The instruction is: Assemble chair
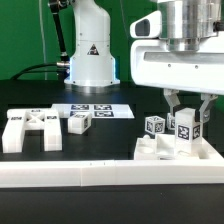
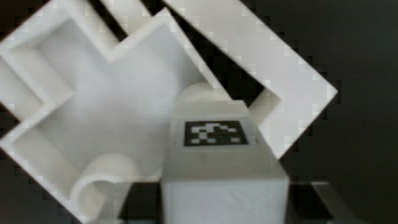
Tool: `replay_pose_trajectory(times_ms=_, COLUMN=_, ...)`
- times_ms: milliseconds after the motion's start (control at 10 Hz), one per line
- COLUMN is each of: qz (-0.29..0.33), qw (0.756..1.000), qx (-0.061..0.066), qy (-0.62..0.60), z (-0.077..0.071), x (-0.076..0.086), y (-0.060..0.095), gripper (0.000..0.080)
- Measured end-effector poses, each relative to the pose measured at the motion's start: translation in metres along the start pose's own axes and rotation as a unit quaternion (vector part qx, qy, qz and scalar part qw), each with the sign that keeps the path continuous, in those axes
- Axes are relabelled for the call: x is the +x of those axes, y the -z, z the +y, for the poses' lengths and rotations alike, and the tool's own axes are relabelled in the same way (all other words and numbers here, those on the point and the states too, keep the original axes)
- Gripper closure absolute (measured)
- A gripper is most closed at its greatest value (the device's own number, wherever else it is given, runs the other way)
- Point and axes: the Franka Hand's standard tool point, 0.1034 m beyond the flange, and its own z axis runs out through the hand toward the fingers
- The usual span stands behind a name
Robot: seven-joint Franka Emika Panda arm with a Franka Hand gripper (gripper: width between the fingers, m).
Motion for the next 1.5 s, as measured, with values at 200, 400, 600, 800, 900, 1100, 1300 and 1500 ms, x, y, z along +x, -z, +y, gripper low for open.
replay_pose_trajectory(times_ms=200, qz=-0.005, qw=0.996, qx=0.002, qy=-0.085, z=-0.003, x=-0.005, y=-0.001, gripper=0.0511)
replay_pose_trajectory(times_ms=400, qz=-0.009, qw=0.986, qx=0.004, qy=-0.164, z=-0.005, x=-0.010, y=-0.002, gripper=0.0511)
replay_pose_trajectory(times_ms=600, qz=-0.008, qw=0.970, qx=0.003, qy=-0.244, z=-0.006, x=-0.011, y=-0.002, gripper=0.0511)
replay_pose_trajectory(times_ms=800, qz=-0.008, qw=0.966, qx=0.004, qy=-0.260, z=-0.006, x=-0.011, y=-0.002, gripper=0.0511)
replay_pose_trajectory(times_ms=900, qz=-0.008, qw=0.966, qx=0.004, qy=-0.259, z=-0.006, x=-0.011, y=-0.002, gripper=0.0510)
replay_pose_trajectory(times_ms=1100, qz=-0.008, qw=0.978, qx=0.005, qy=-0.207, z=-0.006, x=-0.011, y=-0.002, gripper=0.0336)
replay_pose_trajectory(times_ms=1300, qz=-0.006, qw=0.991, qx=0.006, qy=-0.134, z=-0.006, x=-0.012, y=-0.003, gripper=0.0204)
replay_pose_trajectory(times_ms=1500, qz=-0.006, qw=1.000, qx=0.006, qy=-0.029, z=-0.007, x=-0.014, y=-0.003, gripper=0.0161)
